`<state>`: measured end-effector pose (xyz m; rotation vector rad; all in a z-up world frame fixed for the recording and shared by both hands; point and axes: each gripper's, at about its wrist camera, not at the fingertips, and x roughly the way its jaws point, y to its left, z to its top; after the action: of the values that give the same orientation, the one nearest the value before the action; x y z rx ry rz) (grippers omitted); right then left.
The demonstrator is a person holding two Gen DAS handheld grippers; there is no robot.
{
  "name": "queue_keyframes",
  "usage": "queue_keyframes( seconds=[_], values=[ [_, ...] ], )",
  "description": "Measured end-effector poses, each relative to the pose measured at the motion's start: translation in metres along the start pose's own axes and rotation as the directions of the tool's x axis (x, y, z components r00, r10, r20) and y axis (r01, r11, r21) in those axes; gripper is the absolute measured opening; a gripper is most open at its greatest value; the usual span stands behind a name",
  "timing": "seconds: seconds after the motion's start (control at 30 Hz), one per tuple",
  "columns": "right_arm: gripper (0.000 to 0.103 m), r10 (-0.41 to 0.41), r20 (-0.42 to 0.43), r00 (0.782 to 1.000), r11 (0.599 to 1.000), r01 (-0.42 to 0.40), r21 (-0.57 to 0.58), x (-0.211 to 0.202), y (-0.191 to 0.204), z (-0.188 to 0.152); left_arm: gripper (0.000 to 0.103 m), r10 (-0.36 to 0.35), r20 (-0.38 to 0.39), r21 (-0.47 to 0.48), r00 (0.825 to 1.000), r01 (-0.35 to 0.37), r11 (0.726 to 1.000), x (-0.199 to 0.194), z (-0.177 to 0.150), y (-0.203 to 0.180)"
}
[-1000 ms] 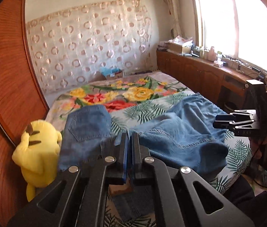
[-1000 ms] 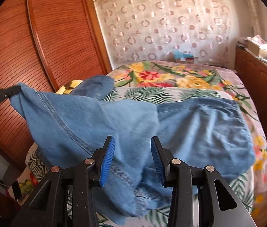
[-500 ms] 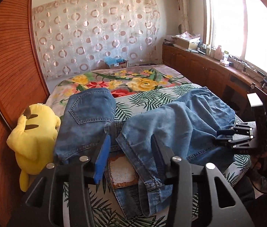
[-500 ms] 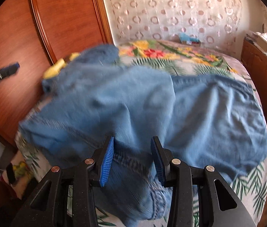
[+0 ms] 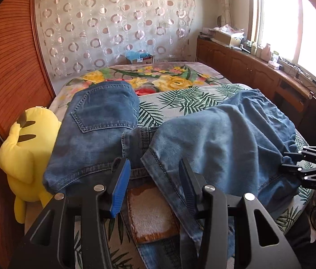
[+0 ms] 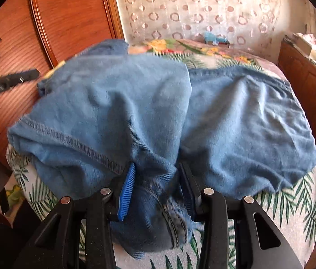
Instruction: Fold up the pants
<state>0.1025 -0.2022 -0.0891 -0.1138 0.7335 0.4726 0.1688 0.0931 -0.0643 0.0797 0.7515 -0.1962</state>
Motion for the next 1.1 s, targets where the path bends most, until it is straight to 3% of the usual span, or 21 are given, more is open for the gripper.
queue_keyframes(
  seconds=[0.17, 0.3, 0.4, 0.47, 0.57, 0.7, 0.83, 0.97, 1.1],
  values=[
    [0.041, -0.02, 0.044, 0.999, 1.0, 0.019, 0.013, 0.008, -0.004, 0.005, 0.046, -0.033, -0.038, -0.017, 0.999, 0.032, 0.999, 0.028, 0.004, 0.003],
    [0.041, -0.054, 0.072, 0.996, 0.998, 0.056, -0.02, 0.015, -0.002, 0.008, 0.044, -0.017, -0.066, -0.006, 0.998, 0.017, 1.0, 0.042, 0.003, -0.001],
    [0.041, -0.046, 0.08, 0.996, 0.999, 0.048, -0.026, 0.021, 0.0, 0.003, 0.033, -0.012, -0.068, 0.002, 0.998, 0.013, 1.0, 0.043, 0.0, -0.004],
    [0.041, -0.029, 0.073, 0.997, 0.999, 0.03, -0.013, 0.027, -0.001, 0.002, 0.016, 0.001, -0.066, 0.005, 0.998, -0.001, 1.0, 0.04, -0.002, -0.008],
    [0.041, -0.026, 0.091, 0.996, 1.0, 0.026, -0.004, 0.026, -0.004, 0.0, 0.006, 0.011, -0.053, 0.011, 0.999, -0.011, 1.0, 0.032, -0.001, -0.01],
    [0.041, -0.022, 0.091, 0.996, 1.0, 0.022, -0.002, 0.029, -0.001, 0.001, 0.005, 0.054, 0.061, 0.021, 0.997, -0.055, 0.998, -0.004, 0.015, -0.011],
    [0.041, -0.006, 0.089, 0.996, 1.0, 0.005, 0.018, 0.029, -0.005, 0.002, 0.005, 0.103, 0.147, 0.029, 0.984, -0.109, 0.994, -0.038, 0.034, -0.004],
    [0.041, 0.002, 0.091, 0.996, 1.0, -0.004, 0.026, 0.032, -0.006, 0.003, 0.005, 0.14, 0.145, 0.033, 0.979, -0.146, 0.989, -0.037, 0.043, 0.006],
    [0.041, 0.004, 0.09, 0.996, 1.0, -0.006, 0.031, 0.034, -0.005, 0.003, 0.011, 0.14, 0.087, 0.019, 0.986, -0.142, 0.99, -0.021, 0.039, 0.015]
  ],
)
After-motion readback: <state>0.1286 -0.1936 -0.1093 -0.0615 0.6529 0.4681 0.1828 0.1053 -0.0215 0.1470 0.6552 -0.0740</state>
